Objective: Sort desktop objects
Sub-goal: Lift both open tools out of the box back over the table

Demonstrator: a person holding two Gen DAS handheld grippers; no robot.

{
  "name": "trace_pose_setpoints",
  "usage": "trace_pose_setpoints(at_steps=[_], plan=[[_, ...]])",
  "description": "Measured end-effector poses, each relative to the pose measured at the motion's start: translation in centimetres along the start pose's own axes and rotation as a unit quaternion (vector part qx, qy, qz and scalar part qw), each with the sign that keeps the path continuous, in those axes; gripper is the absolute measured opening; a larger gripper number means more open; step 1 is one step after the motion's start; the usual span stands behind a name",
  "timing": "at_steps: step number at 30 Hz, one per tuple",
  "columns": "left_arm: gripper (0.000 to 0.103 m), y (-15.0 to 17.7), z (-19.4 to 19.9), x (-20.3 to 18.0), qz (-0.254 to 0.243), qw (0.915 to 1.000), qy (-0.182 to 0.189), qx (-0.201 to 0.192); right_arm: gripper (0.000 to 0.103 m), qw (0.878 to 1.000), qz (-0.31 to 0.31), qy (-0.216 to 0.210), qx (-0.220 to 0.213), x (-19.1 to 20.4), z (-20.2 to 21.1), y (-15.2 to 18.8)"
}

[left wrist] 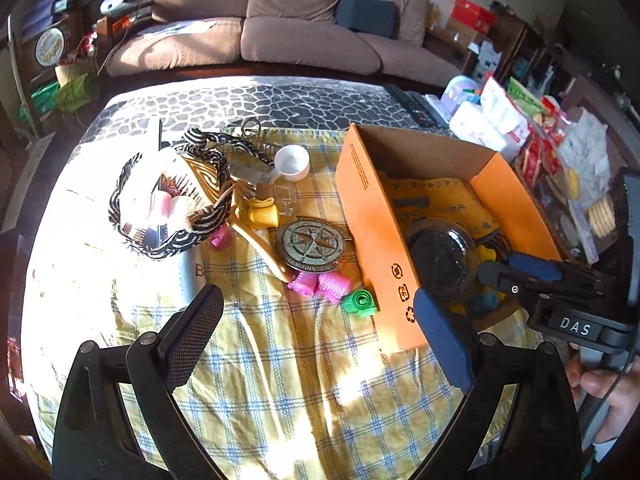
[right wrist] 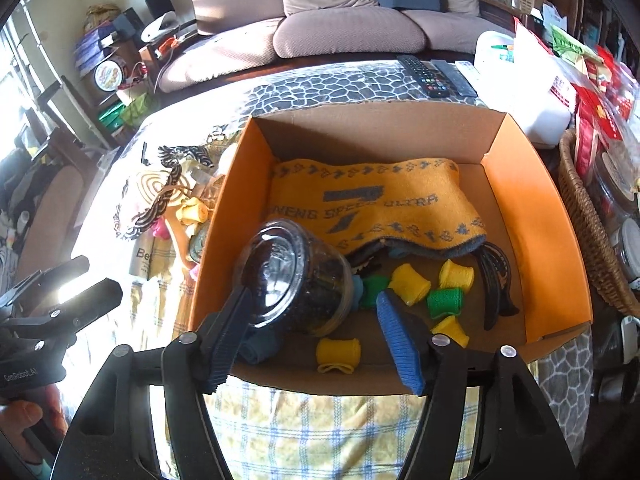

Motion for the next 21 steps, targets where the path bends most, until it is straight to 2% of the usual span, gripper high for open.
trace_pose_setpoints(at_steps=[2, 6, 9, 10, 11, 21], plan=[[0.102, 0.2, 0.6, 1.0, 0.005, 1.0000, -0.003, -0.002, 0.079, 1.000, 0.001, -0.003, -0.001, 0.9, 0.1, 0.0], [0.102, 0.6, 2.0, 3.2, 0.012, 0.9998, -0.013, -0.010, 0.083, 1.000, 0.012, -0.005, -0.003, 3.0, 0.3, -0.2], [0.103, 0.9, 2.8, 4.7, 0.022, 0.9996, -0.014, -0.012, 0.094, 1.000, 0.021, -0.007, -0.005, 4.7, 0.5, -0.3], [0.103, 1.0, 3.0, 5.2, 0.025, 0.9995, -0.015, -0.012, 0.101, 1.000, 0.024, -0.006, -0.006, 5.3, 0.5, -0.3], [0.103, 1.1, 3.2, 5.7, 0.029, 0.9994, -0.016, -0.011, 0.102, 1.000, 0.026, -0.007, -0.008, 5.8, 0.6, -0.3], [0.103, 2.9, 5.1, 11.6, 0.058, 0.9974, -0.040, -0.014, 0.102, 0.998, 0.051, -0.022, -0.006, 11.1, 0.0, -0.4]])
Point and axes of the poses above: each gripper's, at about its wrist camera, not at the fingertips, and z roughly against the way its jaws point, x to its left, y to its underside, the point moved 1 cm from there along -z, roughly the way its jaws point, and after that the axes turned 3 degrees about z, right-handed, at the moved point
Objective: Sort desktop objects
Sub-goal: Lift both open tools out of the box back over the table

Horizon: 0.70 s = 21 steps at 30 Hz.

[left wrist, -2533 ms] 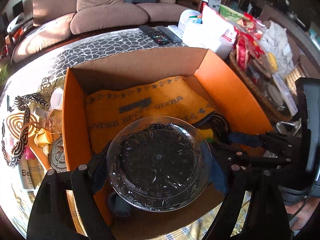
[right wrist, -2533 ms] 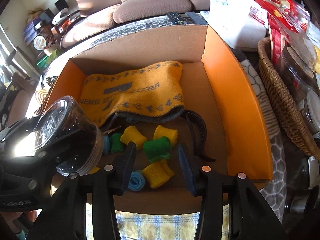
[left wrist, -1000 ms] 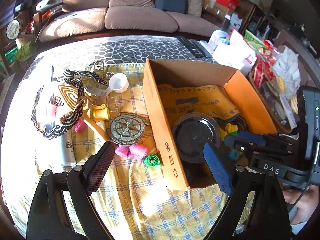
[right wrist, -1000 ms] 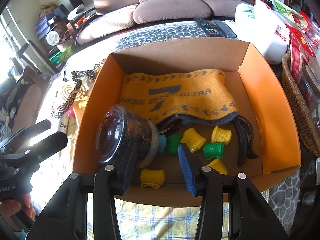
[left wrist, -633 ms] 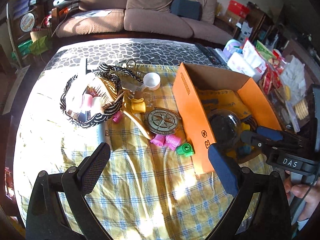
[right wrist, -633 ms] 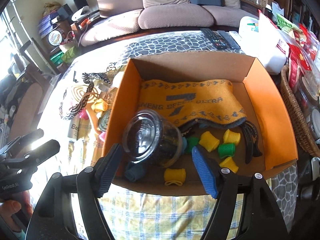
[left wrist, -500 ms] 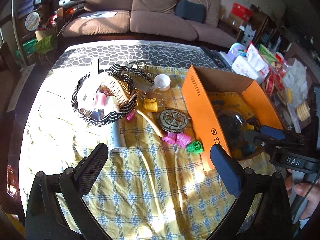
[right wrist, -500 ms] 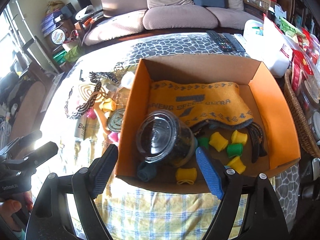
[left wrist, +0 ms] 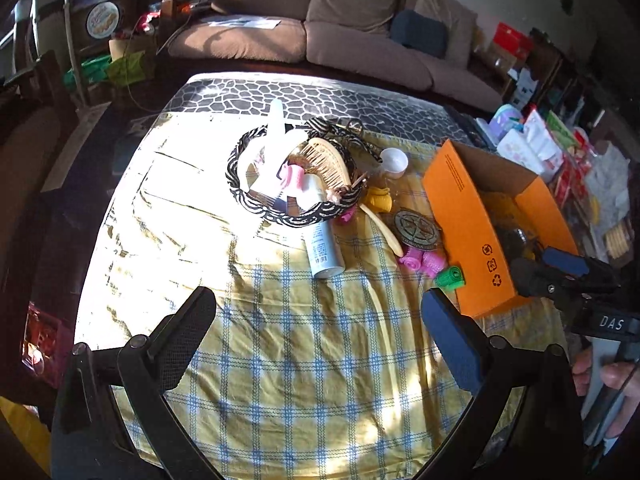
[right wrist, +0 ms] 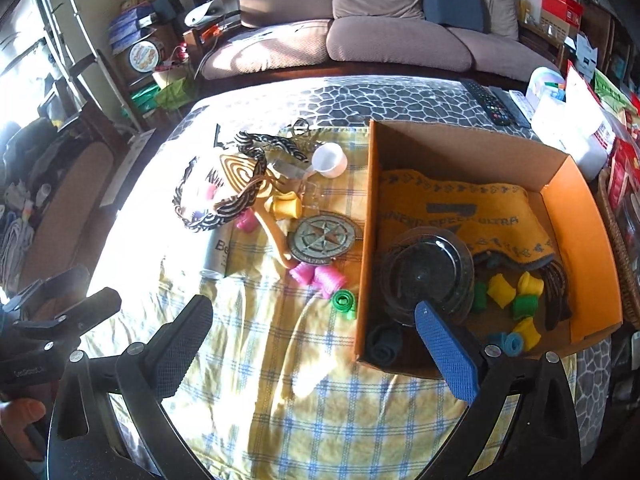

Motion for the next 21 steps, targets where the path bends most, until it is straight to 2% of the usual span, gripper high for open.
trace_pose_setpoints(at_steps=[10, 21], plan=[[0.103, 0.5, -0.7, 6.1, 0.030, 0.9992, -0.027, 0.010, 0.102, 1.000, 0.017, -0.020, 0.006, 4.2, -2.6, -0.9], [0.103, -0.4, -2.8, 9.6, 0.049, 0.9981, -0.032, 0.022, 0.102, 0.998, 0.037, -0.039, 0.017, 8.0, -5.9, -1.9]])
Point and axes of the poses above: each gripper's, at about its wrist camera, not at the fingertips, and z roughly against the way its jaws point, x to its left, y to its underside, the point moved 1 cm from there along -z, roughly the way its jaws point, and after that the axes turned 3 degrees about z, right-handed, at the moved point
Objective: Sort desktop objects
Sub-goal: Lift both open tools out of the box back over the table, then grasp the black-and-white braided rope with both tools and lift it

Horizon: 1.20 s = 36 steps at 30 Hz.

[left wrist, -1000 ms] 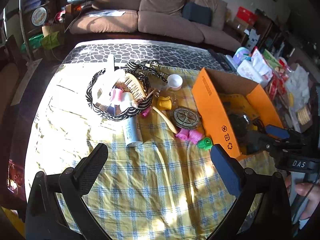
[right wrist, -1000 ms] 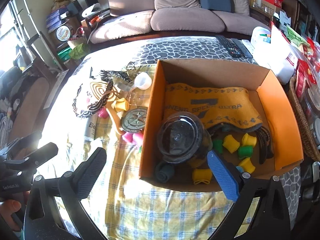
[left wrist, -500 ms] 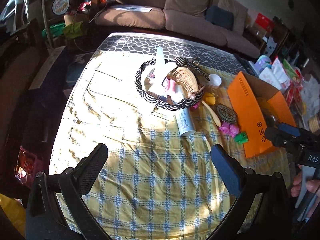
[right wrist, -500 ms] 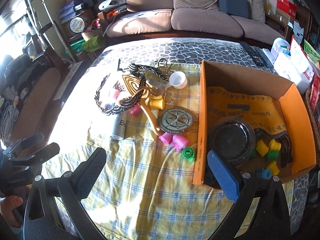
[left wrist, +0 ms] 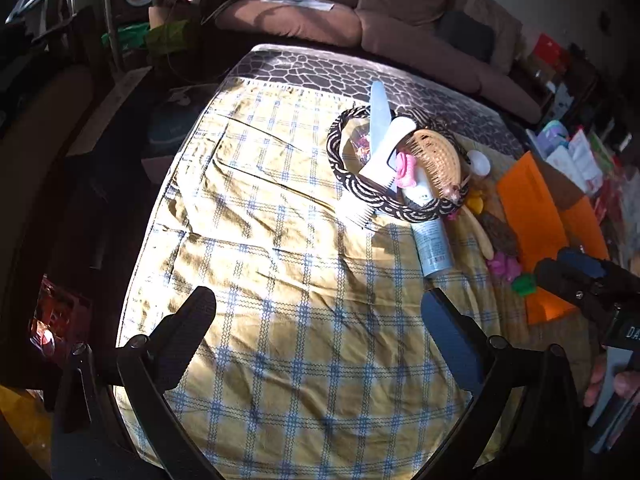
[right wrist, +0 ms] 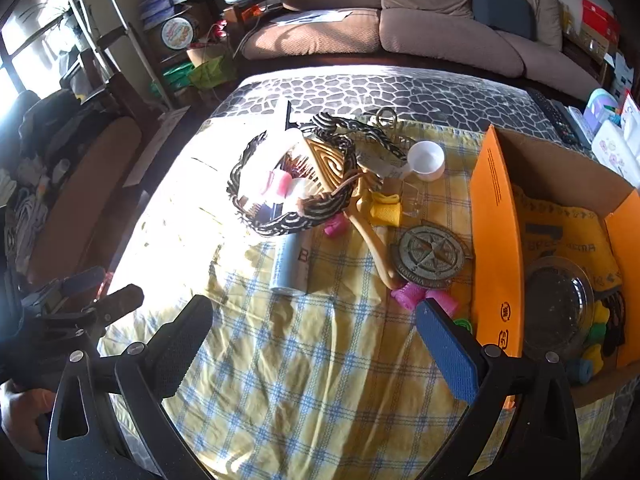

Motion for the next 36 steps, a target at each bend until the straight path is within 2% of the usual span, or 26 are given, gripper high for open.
trace_pose_setpoints(at_steps=[10, 12, 15, 19, 21, 22, 24, 26, 30, 32, 36], plan=[[0.103, -2.8, -3.4, 0.9, 0.017, 0.9996, 0.015, 0.014, 0.102, 0.998, -0.049, -0.026, 0.002, -1.5, -3.2, -2.7], [0.102, -3.6, -4.4, 0.8, 0.017, 0.9996, 0.019, 0.016, 0.099, 0.998, -0.062, -0.032, -0.001, -2.1, -3.9, -3.3], [0.101, -4.8, -6.0, 0.6, 0.017, 0.9994, 0.024, 0.020, 0.091, 0.995, -0.086, -0.041, -0.002, -3.4, -5.0, -4.2], [0.092, -6.3, -8.2, 0.5, 0.025, 0.9987, 0.033, 0.029, 0.070, 0.995, -0.097, -0.037, -0.003, -4.9, -6.2, -5.5], [0.090, -7.0, -9.3, 0.3, 0.025, 0.9986, 0.034, 0.031, 0.067, 0.995, -0.098, -0.029, -0.002, -5.6, -6.8, -6.3], [0.083, -7.5, -9.8, 0.2, 0.025, 0.9986, 0.035, 0.031, 0.064, 0.994, -0.102, -0.029, -0.002, -6.0, -7.1, -6.7], [0.078, -8.3, -10.7, 0.0, 0.023, 0.9987, 0.033, 0.032, 0.057, 0.993, -0.114, -0.030, -0.002, -7.0, -7.7, -7.5], [0.078, -9.1, -11.7, -0.2, 0.021, 0.9987, 0.032, 0.034, 0.051, 0.992, -0.121, -0.030, 0.000, -7.7, -8.4, -8.3], [0.069, -10.2, -13.2, -0.6, 0.018, 0.9983, 0.038, 0.040, 0.047, 0.993, -0.113, -0.025, 0.007, -8.1, -9.9, -9.5], [0.069, -10.4, -13.9, -0.8, 0.017, 0.9981, 0.040, 0.043, 0.043, 0.994, -0.108, -0.028, 0.013, -8.1, -10.6, -9.7], [0.069, -10.6, -14.9, -0.7, 0.027, 0.9971, 0.053, 0.049, 0.043, 0.994, -0.104, -0.039, 0.018, -7.9, -11.7, -9.7]])
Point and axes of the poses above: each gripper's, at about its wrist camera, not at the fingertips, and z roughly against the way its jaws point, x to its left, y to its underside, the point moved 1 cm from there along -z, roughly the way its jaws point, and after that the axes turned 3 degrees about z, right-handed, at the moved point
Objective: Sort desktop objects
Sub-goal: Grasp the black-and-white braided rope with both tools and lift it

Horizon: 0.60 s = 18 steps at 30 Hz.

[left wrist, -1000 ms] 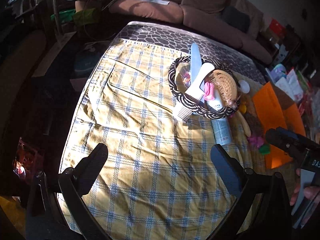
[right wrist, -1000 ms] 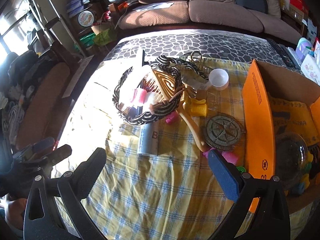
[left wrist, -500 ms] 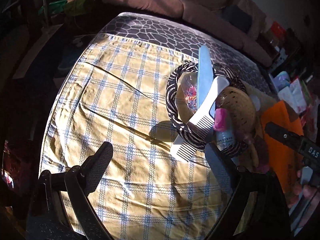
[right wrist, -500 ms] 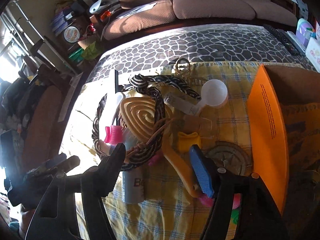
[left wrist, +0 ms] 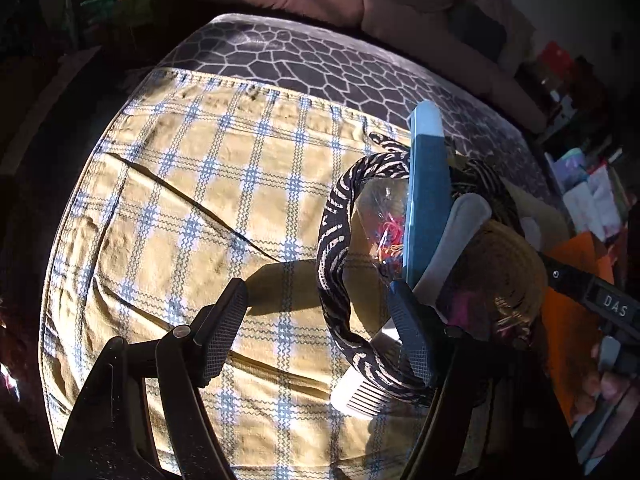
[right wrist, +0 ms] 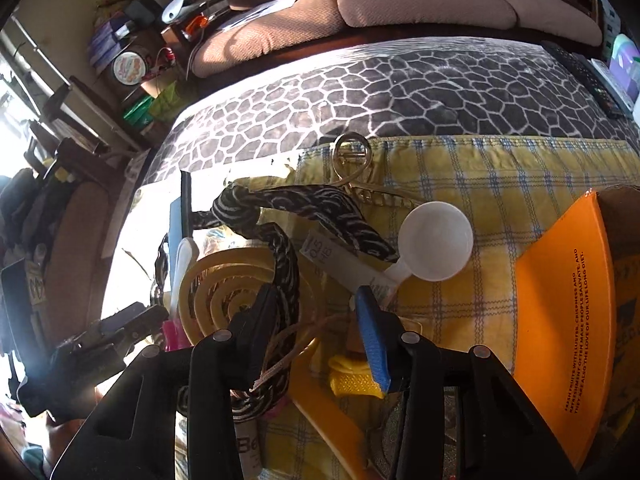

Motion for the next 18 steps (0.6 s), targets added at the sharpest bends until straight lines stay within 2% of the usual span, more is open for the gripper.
trace_pose_setpoints(at_steps=[3, 5, 6, 7, 8, 9, 12, 18], plan=[[0.067, 0.0, -0.2, -0.2, -0.004, 1.0000, 0.000, -0.003, 0.043, 1.000, 0.008, -0.007, 0.003, 0.4, -0.6, 0.0], [0.061, 0.0, -0.3, -0.4, -0.008, 1.0000, -0.002, -0.005, 0.036, 1.000, 0.010, -0.013, 0.008, 0.6, -1.0, 0.1], [0.050, 0.0, -0.3, -0.5, -0.008, 1.0000, 0.000, -0.005, 0.032, 1.000, 0.010, -0.014, 0.010, 0.8, -1.2, 0.1], [0.029, 0.0, -0.2, -0.6, -0.008, 0.9999, 0.008, -0.004, 0.023, 1.000, 0.011, -0.017, 0.012, 0.9, -1.3, 0.1], [0.019, 0.1, -0.2, -0.8, -0.008, 0.9999, 0.015, -0.002, 0.017, 1.000, 0.012, -0.023, 0.010, 1.2, -1.3, 0.1], [0.014, 0.2, -0.2, -1.1, -0.012, 0.9999, 0.009, -0.001, 0.015, 1.000, 0.014, -0.027, 0.008, 1.4, -1.2, 0.1], [0.014, 0.5, 0.4, -1.5, -0.019, 0.9997, 0.014, -0.008, 0.015, 1.000, 0.025, -0.018, 0.003, 2.1, -0.6, 0.1], [0.015, 0.2, 3.8, -1.7, -0.002, 0.9988, 0.032, -0.038, 0.014, 0.999, 0.020, -0.035, -0.022, 2.4, 2.4, -0.3]])
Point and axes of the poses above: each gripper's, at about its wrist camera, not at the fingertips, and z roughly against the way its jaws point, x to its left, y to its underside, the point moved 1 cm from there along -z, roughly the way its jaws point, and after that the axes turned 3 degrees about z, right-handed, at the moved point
